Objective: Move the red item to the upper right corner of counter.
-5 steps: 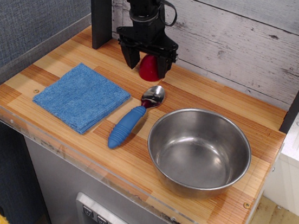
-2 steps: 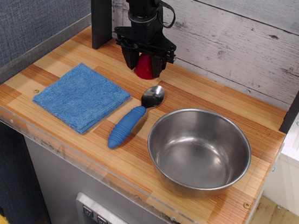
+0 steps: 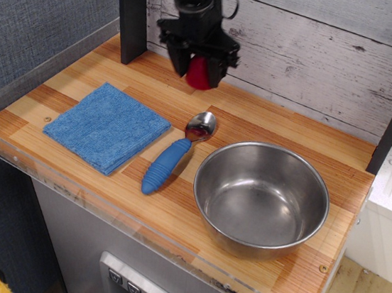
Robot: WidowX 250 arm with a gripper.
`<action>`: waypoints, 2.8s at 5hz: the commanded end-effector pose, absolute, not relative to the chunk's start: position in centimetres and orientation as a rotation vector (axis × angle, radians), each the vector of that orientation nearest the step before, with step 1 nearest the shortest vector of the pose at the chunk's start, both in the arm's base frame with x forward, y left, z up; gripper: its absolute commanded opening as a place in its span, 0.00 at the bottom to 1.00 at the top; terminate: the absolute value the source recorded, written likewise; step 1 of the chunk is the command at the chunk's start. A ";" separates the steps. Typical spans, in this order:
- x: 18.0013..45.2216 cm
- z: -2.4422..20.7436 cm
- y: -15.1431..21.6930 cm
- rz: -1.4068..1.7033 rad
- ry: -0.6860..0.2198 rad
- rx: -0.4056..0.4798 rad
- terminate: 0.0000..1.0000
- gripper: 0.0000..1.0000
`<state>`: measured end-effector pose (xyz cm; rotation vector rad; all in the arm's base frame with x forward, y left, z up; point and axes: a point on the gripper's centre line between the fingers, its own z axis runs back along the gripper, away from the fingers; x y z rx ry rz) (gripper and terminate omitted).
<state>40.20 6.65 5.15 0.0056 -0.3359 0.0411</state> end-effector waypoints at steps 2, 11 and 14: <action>40.4 11.7 -0.8 -0.137 -0.472 -0.030 0.00 0.00; 39.7 3.7 -8.4 -0.362 -0.307 -0.066 0.00 0.00; 39.8 4.2 -7.7 -0.345 -0.257 -0.024 0.00 1.00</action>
